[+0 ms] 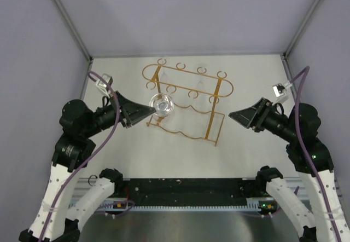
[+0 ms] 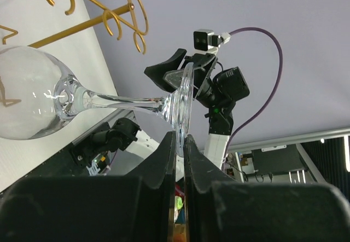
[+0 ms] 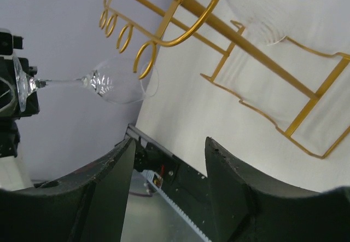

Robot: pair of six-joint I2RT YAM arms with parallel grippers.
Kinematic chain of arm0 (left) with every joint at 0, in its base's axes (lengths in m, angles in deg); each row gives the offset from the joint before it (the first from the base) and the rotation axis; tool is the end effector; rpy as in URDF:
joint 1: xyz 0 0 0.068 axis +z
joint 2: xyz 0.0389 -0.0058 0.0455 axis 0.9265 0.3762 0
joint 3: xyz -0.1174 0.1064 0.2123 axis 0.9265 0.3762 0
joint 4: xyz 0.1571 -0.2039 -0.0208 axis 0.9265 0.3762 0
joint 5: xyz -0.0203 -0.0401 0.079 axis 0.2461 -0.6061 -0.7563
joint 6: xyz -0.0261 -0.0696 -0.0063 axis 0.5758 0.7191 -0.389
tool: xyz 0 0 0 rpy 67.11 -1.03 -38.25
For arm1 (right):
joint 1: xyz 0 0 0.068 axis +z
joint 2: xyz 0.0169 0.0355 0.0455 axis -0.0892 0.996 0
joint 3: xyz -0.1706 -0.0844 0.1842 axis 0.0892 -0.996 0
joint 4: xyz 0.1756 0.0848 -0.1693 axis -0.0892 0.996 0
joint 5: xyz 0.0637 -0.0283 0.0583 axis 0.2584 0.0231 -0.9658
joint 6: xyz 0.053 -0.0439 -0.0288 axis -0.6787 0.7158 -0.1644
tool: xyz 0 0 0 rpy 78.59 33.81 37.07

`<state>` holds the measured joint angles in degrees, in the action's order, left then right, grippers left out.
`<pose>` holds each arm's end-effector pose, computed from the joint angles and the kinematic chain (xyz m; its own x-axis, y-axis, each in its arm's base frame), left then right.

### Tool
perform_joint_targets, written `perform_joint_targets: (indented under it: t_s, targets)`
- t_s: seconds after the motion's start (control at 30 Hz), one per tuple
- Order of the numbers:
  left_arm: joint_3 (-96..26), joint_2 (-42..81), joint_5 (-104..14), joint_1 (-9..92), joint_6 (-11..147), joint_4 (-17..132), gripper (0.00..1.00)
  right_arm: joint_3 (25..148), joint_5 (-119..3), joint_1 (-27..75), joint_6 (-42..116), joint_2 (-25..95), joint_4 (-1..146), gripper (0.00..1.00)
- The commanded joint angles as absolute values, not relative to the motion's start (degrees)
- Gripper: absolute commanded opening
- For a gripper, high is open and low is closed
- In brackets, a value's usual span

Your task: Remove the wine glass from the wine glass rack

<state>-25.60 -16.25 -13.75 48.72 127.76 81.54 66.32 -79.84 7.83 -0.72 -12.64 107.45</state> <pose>0.1231 -0.0852 0.4298 -0.8060 -0.4912 -0.3303 0.2907 0.1575 -0.9438 0.1226 0.0595 0.3711 -0.6235 0.4861 -0.6123 -0.3086 0.5666 0.7641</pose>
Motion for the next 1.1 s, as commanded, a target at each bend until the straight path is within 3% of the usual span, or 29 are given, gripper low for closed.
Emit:
perform_joint_targets:
  t_s: [0.0, 0.33, 0.67, 1.07]
  targets:
    - [-26.3, -20.7, -11.7, 49.0, 126.2, 79.6, 0.0, 67.9, -89.1, 7.4, -2.7, -14.2, 107.1, 0.55]
    - [-28.3, -24.2, -5.3, 49.0, 123.4, 80.4, 0.0, 68.1, -95.0, 7.4, -7.1, -15.9, 105.6, 0.55]
    - [-36.8, -19.4, 0.8, 49.0, 117.2, 75.1, 0.0, 68.4, -102.3, 7.5, -9.6, -12.8, 98.9, 0.55]
    - [-37.3, -12.8, 5.9, 49.1, 117.6, 53.0, 0.0, 70.5, -103.1, 11.7, -18.7, -7.8, 86.5, 0.54]
